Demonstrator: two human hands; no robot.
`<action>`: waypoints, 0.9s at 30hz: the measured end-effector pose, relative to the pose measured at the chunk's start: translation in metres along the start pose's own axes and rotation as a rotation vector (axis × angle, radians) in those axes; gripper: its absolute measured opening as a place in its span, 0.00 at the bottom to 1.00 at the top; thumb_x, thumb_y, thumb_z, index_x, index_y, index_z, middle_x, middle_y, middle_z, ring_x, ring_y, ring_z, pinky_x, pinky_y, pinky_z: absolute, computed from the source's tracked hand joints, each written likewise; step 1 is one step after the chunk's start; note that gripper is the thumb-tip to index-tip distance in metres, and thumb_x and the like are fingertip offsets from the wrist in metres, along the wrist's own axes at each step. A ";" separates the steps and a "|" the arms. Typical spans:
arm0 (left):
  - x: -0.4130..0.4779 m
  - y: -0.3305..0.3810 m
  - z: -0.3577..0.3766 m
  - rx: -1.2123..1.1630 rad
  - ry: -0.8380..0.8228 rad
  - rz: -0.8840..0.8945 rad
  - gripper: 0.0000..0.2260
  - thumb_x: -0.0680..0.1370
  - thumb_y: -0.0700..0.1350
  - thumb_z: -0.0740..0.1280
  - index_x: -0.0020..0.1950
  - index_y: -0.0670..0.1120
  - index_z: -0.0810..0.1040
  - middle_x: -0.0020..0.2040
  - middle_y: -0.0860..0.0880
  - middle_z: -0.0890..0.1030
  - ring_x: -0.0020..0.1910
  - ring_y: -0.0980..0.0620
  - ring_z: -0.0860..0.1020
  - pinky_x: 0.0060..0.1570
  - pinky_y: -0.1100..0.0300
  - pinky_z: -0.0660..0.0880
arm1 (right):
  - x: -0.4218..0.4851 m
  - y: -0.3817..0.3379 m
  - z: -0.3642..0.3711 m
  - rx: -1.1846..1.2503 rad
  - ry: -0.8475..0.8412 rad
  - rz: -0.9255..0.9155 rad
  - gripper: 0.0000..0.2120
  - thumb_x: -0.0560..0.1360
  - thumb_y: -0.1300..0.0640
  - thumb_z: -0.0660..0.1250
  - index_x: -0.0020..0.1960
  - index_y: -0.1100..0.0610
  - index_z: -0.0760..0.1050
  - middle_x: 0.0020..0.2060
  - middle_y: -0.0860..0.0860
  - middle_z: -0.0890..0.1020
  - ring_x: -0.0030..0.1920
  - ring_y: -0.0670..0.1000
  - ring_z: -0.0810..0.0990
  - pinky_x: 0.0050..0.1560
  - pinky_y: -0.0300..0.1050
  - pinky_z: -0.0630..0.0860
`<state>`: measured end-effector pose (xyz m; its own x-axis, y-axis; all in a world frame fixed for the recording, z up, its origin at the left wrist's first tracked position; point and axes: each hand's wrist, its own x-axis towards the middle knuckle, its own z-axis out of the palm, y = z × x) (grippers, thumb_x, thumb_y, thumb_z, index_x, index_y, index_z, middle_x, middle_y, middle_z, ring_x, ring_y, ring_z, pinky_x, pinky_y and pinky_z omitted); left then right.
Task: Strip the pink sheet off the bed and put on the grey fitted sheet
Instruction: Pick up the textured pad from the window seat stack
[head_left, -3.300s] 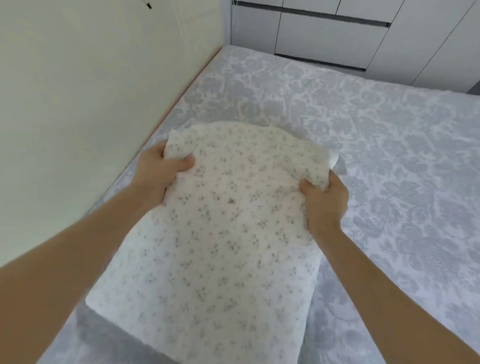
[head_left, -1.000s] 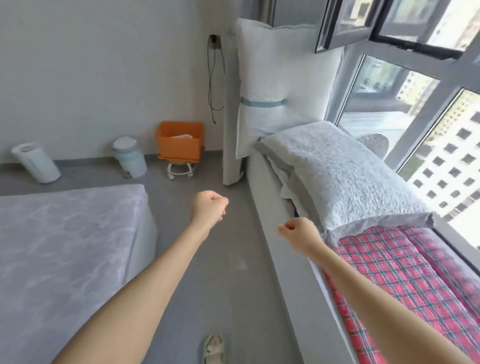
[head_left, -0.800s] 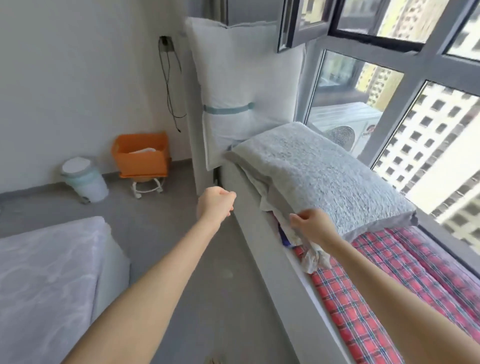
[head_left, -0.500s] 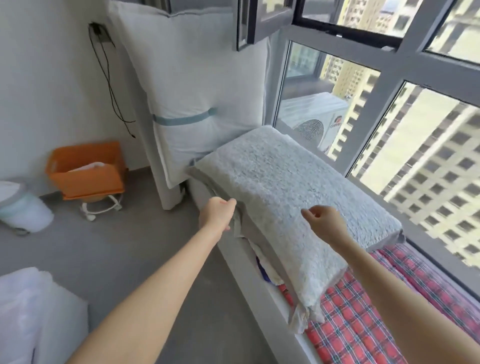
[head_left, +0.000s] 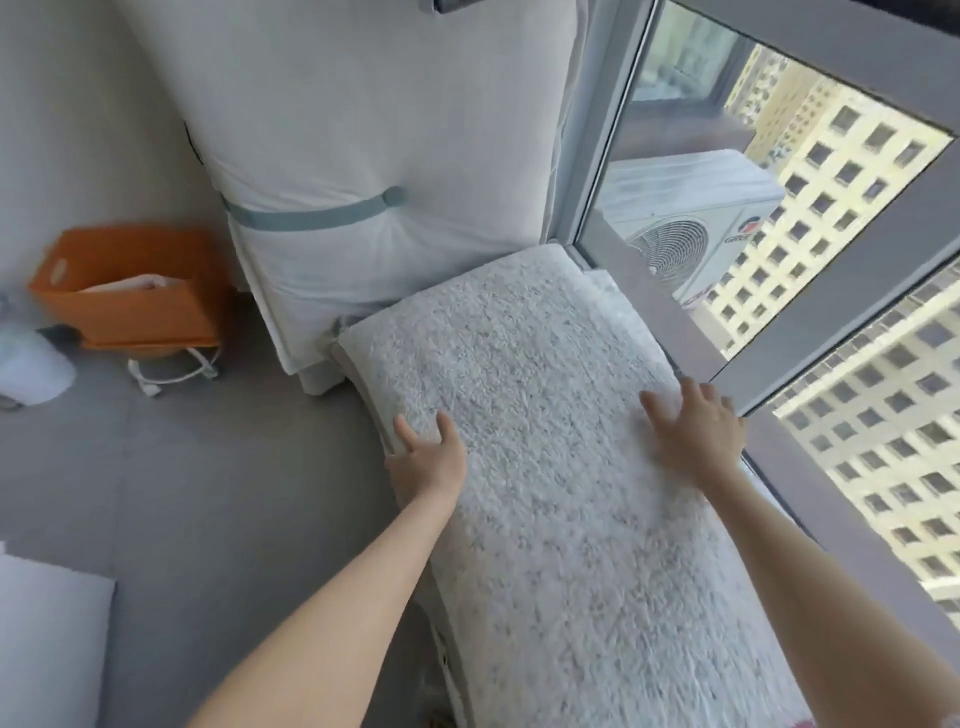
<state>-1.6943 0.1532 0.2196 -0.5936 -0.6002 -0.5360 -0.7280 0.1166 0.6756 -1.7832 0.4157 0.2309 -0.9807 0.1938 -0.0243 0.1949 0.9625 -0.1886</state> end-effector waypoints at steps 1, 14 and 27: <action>0.003 0.001 0.006 0.010 0.017 -0.002 0.30 0.80 0.62 0.49 0.78 0.52 0.46 0.73 0.37 0.58 0.66 0.38 0.67 0.59 0.48 0.68 | 0.009 0.004 0.006 -0.006 -0.065 0.011 0.34 0.75 0.31 0.51 0.75 0.49 0.57 0.70 0.56 0.68 0.68 0.61 0.67 0.66 0.57 0.64; -0.012 0.002 -0.016 -0.211 0.217 0.122 0.24 0.78 0.60 0.57 0.72 0.51 0.62 0.66 0.46 0.72 0.60 0.44 0.74 0.52 0.57 0.69 | -0.019 -0.040 -0.039 0.096 0.095 0.004 0.35 0.69 0.29 0.62 0.66 0.53 0.70 0.52 0.58 0.82 0.54 0.61 0.79 0.50 0.52 0.73; -0.109 -0.209 -0.251 -0.321 0.569 0.002 0.14 0.74 0.54 0.65 0.55 0.51 0.70 0.51 0.53 0.75 0.47 0.48 0.77 0.46 0.55 0.74 | -0.268 -0.201 -0.069 0.299 -0.007 -0.456 0.27 0.70 0.35 0.65 0.61 0.51 0.74 0.47 0.54 0.83 0.51 0.59 0.79 0.45 0.48 0.70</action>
<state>-1.3912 -0.0040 0.2641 -0.2560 -0.9358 -0.2424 -0.5361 -0.0713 0.8412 -1.5590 0.1835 0.3430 -0.9652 -0.2328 0.1193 -0.2616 0.8526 -0.4524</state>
